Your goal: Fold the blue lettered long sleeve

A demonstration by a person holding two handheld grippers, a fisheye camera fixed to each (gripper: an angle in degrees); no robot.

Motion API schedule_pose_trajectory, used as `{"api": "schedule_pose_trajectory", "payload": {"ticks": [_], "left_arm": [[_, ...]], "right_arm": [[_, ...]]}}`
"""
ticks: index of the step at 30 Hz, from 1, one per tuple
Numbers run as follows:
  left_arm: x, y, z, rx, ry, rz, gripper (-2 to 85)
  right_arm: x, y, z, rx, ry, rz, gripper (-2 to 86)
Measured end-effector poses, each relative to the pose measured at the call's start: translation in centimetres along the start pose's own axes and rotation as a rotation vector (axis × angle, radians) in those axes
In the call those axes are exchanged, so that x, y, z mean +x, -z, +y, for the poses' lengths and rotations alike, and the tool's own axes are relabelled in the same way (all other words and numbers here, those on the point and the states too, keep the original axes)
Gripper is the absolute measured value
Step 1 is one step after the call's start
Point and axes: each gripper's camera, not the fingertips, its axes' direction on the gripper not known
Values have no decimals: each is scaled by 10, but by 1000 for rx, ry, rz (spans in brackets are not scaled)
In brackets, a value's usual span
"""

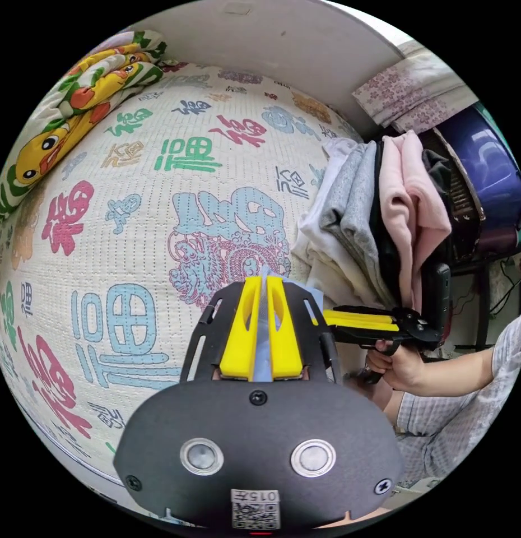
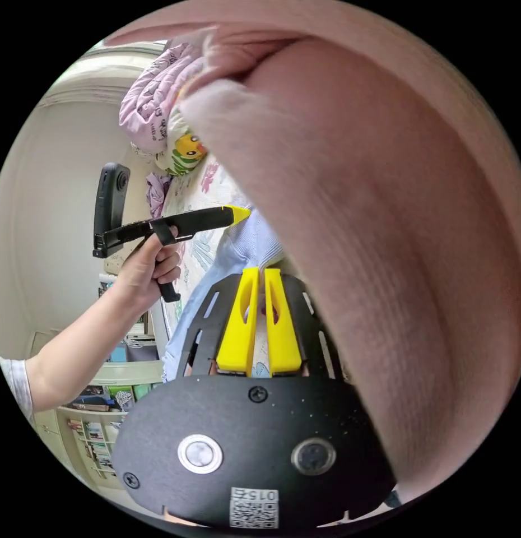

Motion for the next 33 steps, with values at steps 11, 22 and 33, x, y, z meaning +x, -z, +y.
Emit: {"api": "schedule_pose_trajectory", "payload": {"ticks": [11, 22, 33], "left_arm": [[-72, 223, 205, 599, 615, 354, 114], [-42, 353, 411, 706, 919, 411, 116], [53, 468, 668, 1050, 1249, 330, 31]], "right_arm": [[-123, 27, 120, 26, 614, -127, 6], [-223, -21, 360, -146, 1390, -99, 13], [-264, -61, 486, -413, 1370, -220, 60]]}}
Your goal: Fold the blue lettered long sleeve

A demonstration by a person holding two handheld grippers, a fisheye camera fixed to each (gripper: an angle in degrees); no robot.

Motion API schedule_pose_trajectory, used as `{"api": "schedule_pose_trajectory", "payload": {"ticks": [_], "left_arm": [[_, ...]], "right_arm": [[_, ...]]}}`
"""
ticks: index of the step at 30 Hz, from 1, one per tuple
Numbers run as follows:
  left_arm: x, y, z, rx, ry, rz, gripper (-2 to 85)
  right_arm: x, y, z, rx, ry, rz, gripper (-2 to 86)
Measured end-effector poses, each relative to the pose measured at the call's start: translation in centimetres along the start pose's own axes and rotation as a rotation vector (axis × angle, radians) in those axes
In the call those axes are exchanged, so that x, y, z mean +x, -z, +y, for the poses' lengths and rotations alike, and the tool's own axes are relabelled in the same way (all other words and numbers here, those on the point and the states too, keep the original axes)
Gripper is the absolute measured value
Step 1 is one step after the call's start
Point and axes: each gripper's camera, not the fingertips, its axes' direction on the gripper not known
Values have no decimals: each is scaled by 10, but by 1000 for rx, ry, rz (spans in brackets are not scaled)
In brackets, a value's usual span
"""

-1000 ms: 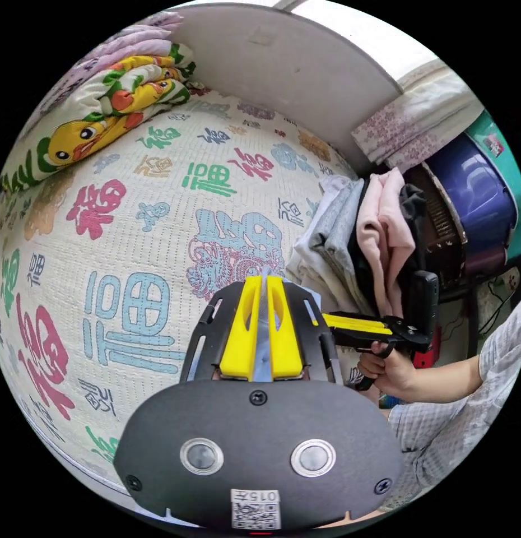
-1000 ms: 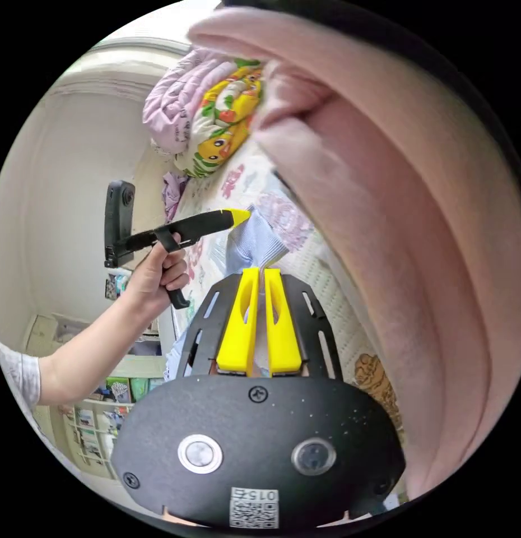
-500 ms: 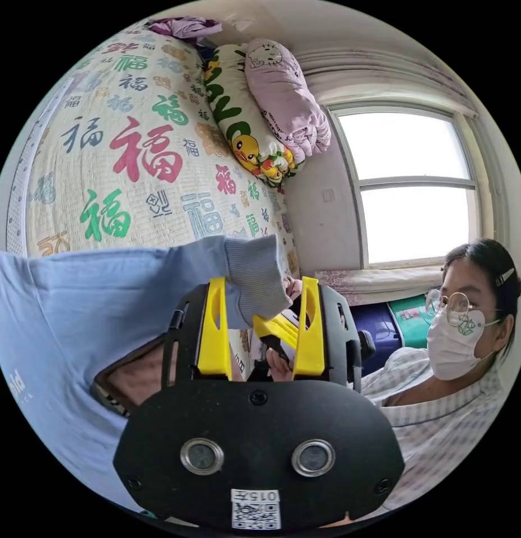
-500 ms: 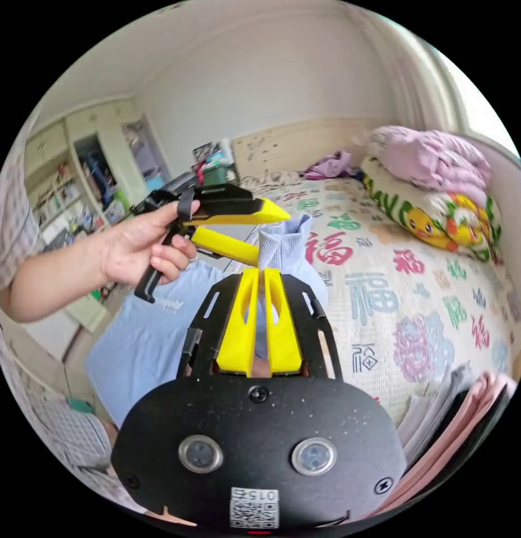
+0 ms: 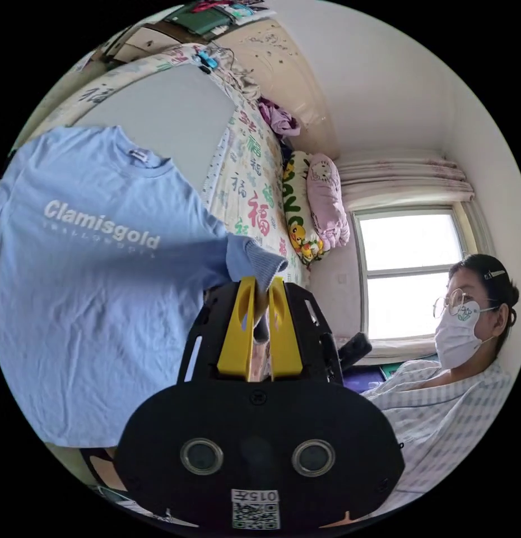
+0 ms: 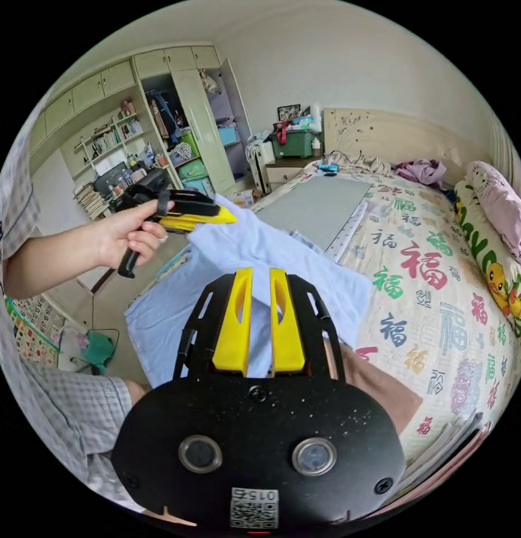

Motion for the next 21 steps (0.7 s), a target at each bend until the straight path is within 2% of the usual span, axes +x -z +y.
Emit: {"api": "schedule_pose_trajectory", "payload": {"ticks": [2, 7, 12, 16, 21], "left_arm": [[-16, 65, 19, 48, 73, -12, 28], [-52, 163, 66, 85, 192, -98, 27], [-96, 225, 105, 85, 329, -114, 25], [-117, 254, 120, 55, 372, -40, 24], [-116, 281, 121, 24, 377, -30, 24]], "right_arm": [[-9, -23, -5, -61, -20, -48, 61], [-30, -92, -12, -212, -155, -118, 65], [-1, -147, -12, -321, -450, -58, 59], [68, -144, -14, -226, -759, -32, 60], [147, -128, -22, -90, -967, -23, 68]]}}
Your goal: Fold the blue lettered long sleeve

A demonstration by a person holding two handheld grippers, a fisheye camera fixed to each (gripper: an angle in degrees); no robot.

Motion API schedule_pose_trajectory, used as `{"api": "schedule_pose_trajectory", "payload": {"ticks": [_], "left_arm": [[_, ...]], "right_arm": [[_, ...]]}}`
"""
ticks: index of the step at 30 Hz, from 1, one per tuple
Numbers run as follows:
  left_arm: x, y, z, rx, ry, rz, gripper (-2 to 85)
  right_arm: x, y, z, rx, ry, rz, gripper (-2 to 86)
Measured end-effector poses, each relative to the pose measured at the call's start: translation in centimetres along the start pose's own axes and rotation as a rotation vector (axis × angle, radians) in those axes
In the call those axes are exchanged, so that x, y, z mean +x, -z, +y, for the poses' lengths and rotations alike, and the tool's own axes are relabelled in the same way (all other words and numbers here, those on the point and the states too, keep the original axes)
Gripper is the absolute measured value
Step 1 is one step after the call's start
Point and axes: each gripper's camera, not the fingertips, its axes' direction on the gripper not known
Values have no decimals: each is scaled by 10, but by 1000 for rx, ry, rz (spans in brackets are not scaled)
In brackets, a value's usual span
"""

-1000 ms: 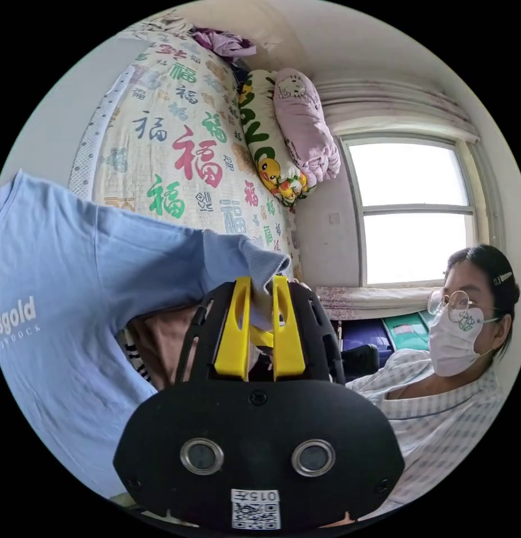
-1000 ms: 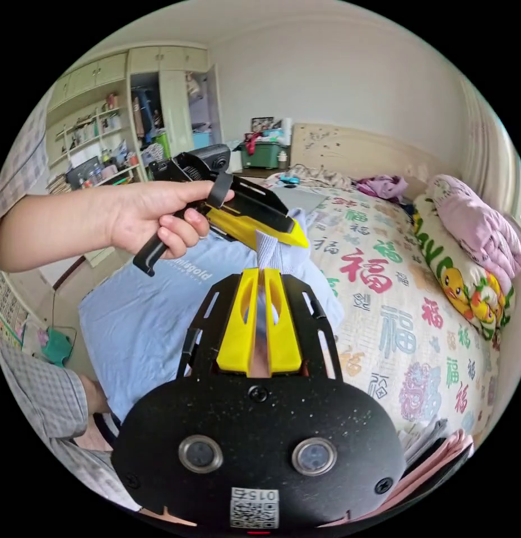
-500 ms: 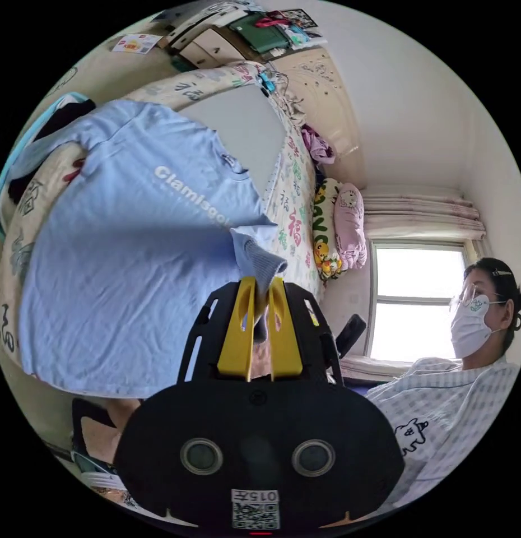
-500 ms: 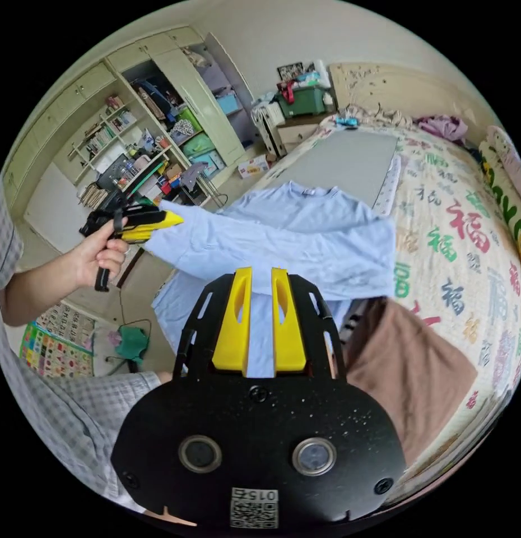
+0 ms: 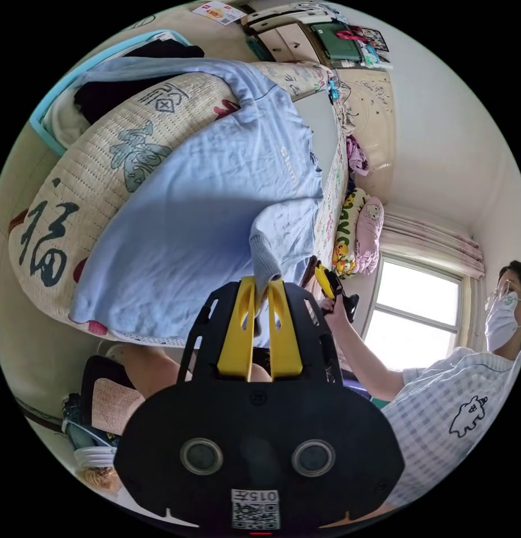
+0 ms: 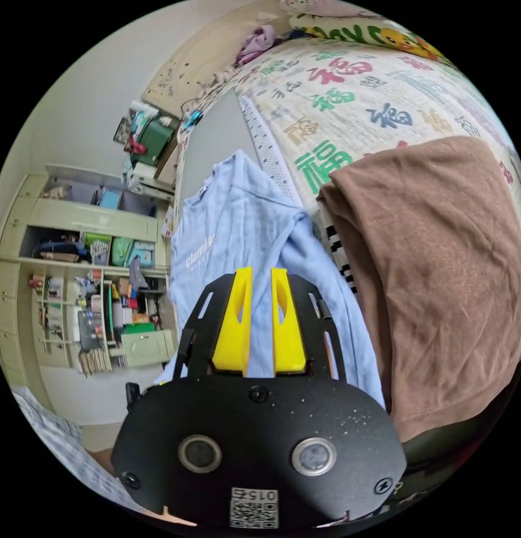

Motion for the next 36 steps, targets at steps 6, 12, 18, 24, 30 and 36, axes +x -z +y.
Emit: {"api": "schedule_pose_trajectory", "payload": {"ticks": [6, 12, 18, 24, 30, 36], "left_arm": [[25, 31, 6, 1, -40, -76, 25], [47, 39, 20, -33, 10, -215, 49], [139, 41, -9, -5, -178, -395, 85], [276, -86, -124, -90, -496, -233, 98], [370, -238, -209, -225, -602, -282, 109], [399, -302, -216, -353, -604, -476, 93]], "right_arm": [[19, 12, -76, 27, -94, -78, 81], [52, 12, -142, -13, -157, -122, 84], [90, 32, -208, 5, -185, -178, 87], [125, 41, -264, -11, -288, -286, 86], [151, 49, -312, 9, -323, -345, 82], [185, 55, -346, 8, -353, -433, 67]]}}
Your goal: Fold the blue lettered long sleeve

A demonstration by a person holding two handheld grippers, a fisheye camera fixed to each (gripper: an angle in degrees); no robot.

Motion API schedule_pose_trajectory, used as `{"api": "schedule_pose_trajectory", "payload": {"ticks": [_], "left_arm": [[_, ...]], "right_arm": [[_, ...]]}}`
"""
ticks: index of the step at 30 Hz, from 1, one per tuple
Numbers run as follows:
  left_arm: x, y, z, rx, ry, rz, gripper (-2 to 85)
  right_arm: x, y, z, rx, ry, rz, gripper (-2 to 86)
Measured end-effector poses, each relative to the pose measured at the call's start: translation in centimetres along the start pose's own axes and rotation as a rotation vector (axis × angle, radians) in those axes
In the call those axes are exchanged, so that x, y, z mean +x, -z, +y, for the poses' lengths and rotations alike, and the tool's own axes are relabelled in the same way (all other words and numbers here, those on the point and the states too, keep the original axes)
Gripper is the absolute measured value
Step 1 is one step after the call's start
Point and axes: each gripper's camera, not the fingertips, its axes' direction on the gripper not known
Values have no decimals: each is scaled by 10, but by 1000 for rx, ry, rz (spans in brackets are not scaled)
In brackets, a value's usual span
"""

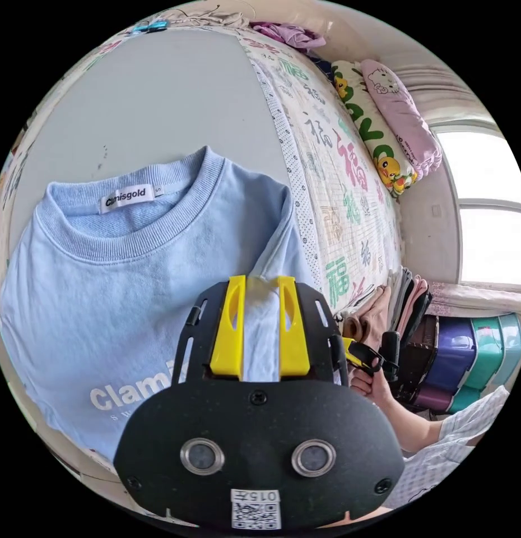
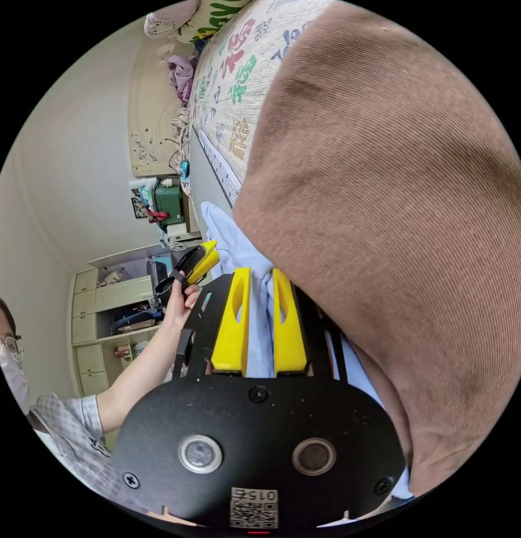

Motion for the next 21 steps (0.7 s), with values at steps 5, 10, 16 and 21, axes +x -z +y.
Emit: {"api": "schedule_pose_trajectory", "payload": {"ticks": [5, 10, 16, 21], "left_arm": [[31, 9, -12, -38, -62, 1, 53], [50, 26, -28, 16, -59, 45, 31], [69, 25, -49, -11, -45, -10, 34], [53, 71, -26, 14, 32, 87, 60]], "right_arm": [[12, 6, -35, -31, -67, -61, 37], [7, 23, -69, 44, -45, 10, 3], [8, 17, -98, 81, -3, 153, -4], [19, 7, -116, 19, 71, 183, 17]]}}
